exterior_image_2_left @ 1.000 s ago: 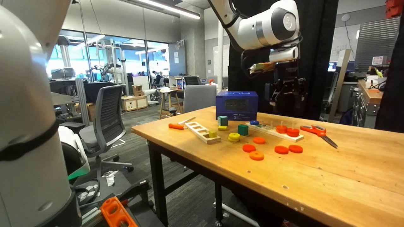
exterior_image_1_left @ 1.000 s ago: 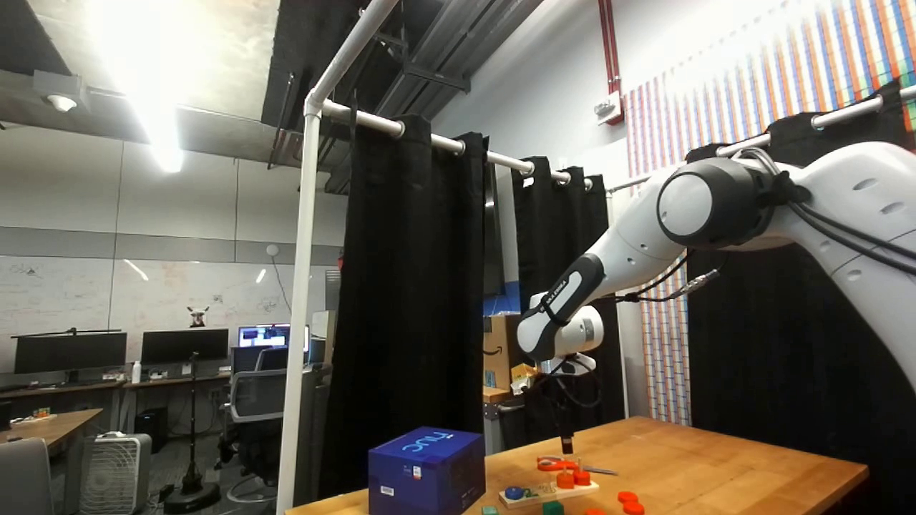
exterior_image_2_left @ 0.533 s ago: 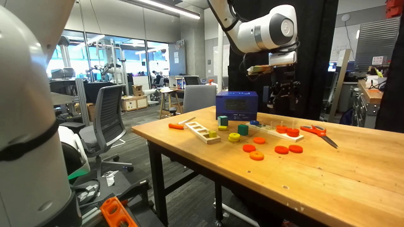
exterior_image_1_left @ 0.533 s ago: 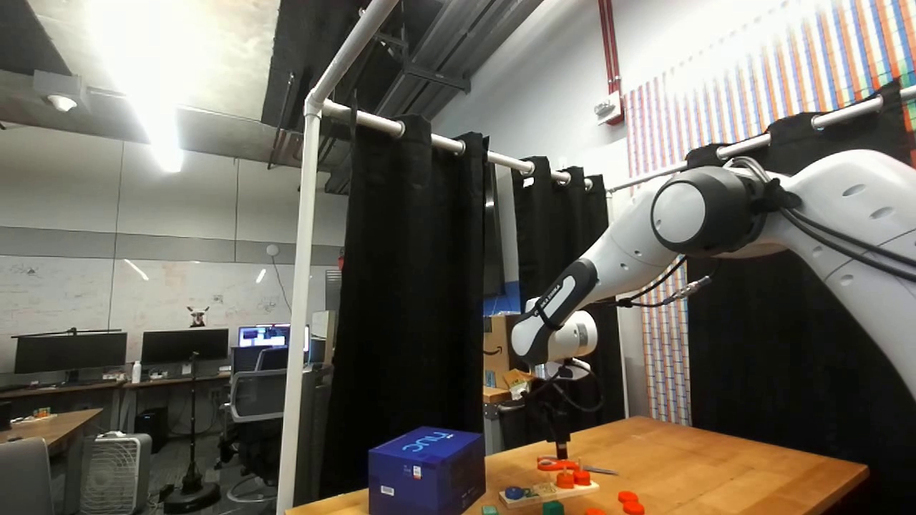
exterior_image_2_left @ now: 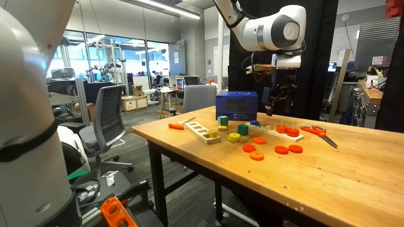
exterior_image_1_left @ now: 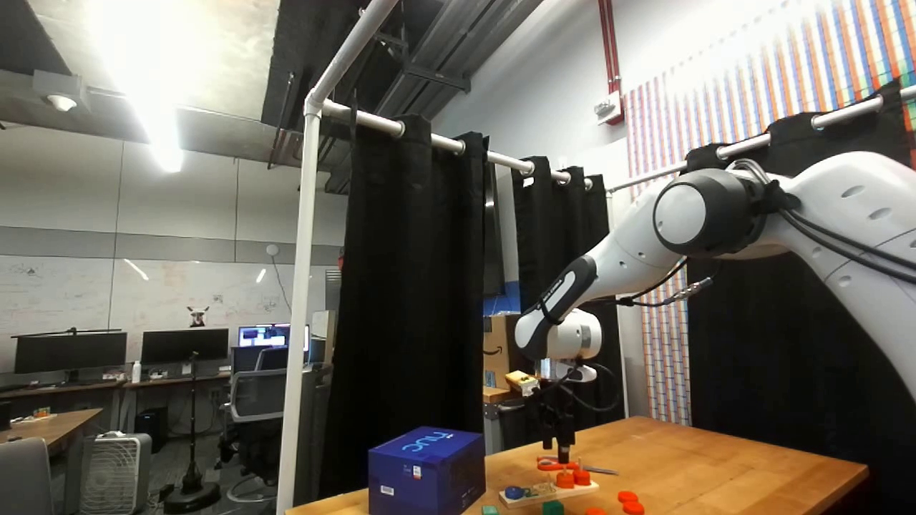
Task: Remove one orange ring from the wooden platform
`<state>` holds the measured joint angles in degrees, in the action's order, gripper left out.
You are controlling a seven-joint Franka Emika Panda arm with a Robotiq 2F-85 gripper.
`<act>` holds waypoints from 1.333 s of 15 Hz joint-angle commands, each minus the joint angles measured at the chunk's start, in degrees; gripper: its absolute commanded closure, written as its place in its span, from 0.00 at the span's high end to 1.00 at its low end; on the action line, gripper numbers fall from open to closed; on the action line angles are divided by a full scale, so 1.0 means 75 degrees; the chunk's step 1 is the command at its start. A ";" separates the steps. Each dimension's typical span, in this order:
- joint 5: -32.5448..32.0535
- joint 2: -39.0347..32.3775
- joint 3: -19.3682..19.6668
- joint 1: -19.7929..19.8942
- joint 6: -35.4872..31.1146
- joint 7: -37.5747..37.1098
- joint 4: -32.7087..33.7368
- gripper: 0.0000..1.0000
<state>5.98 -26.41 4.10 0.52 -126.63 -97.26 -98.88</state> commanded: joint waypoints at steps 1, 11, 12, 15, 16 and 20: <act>0.0339 -0.0142 -0.0011 0.0173 0.0238 0.0603 0.0164 1.00; 0.0565 -0.0382 0.0023 0.0273 0.0351 0.1167 0.0228 1.00; 0.0568 -0.0410 0.0023 0.0269 0.0339 0.1182 0.0233 1.00; 0.0572 -0.0460 0.0027 0.0265 0.0356 0.1236 0.0255 1.00; 0.0573 -0.0478 0.0022 0.0251 0.0359 0.1237 0.0263 1.00; 0.0540 -0.0545 0.0022 0.0206 0.0379 0.1242 0.0299 1.00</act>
<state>8.46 -29.35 4.15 2.32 -125.18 -89.34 -98.87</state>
